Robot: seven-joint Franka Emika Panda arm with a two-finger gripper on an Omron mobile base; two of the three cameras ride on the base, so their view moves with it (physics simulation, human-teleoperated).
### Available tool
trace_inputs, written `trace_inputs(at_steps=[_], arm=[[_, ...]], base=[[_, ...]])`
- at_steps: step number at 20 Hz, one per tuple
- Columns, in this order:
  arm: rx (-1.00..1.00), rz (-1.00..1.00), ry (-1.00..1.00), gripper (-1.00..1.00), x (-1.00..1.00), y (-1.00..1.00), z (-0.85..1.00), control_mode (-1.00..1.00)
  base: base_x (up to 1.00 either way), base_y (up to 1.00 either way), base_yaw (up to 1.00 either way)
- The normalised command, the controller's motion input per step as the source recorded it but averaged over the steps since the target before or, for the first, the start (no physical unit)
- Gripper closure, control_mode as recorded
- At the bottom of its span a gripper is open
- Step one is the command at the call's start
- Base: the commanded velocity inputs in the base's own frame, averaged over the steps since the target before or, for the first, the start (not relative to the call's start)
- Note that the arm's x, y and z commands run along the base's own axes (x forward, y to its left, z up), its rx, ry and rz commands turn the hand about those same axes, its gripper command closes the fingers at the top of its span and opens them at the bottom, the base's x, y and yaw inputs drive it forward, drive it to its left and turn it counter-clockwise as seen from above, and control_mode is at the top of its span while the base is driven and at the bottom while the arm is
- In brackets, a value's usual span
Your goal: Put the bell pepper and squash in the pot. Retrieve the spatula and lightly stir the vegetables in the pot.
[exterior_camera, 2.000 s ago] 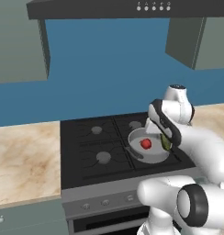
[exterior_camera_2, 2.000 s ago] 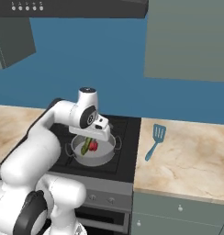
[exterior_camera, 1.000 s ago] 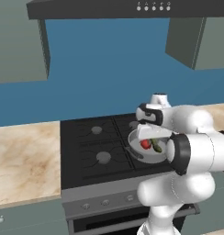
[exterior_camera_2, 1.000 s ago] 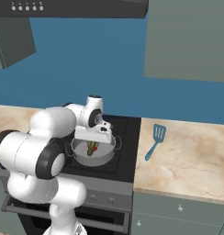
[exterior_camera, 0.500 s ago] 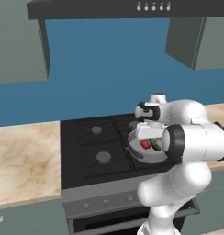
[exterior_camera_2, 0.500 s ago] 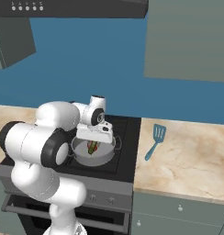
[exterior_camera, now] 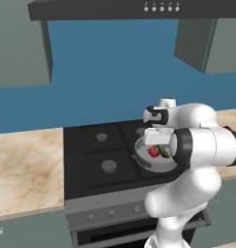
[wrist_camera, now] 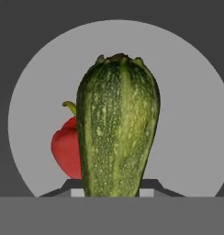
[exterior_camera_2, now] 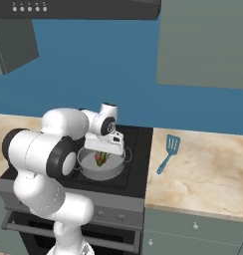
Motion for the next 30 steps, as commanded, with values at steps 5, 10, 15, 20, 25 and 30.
trace_inputs(at_steps=[5, 10, 15, 20, 25, 30], arm=[[0.0, 0.0, 0.0, -1.0, -0.04, 0.0, 0.0, -1.0], [0.0, 0.0, -0.02, -1.0, -0.1, 0.0, 0.0, -1.0], [0.0, 0.0, -0.05, -1.0, -0.11, 0.0, 0.11, -1.0], [0.03, 0.0, -0.11, -1.0, -0.35, 0.0, 0.74, -1.0], [0.01, 0.01, -0.05, -1.0, -0.97, 0.0, 0.18, -1.0], [0.0, 0.01, -0.01, -1.0, -0.95, 0.0, 0.1, -1.0]], base=[[0.0, 0.0, 0.0], [0.0, 0.0, 0.0], [0.0, 0.0, 0.0], [0.0, 0.0, 0.0], [0.0, 0.0, 0.0], [0.0, 0.0, 0.0]])
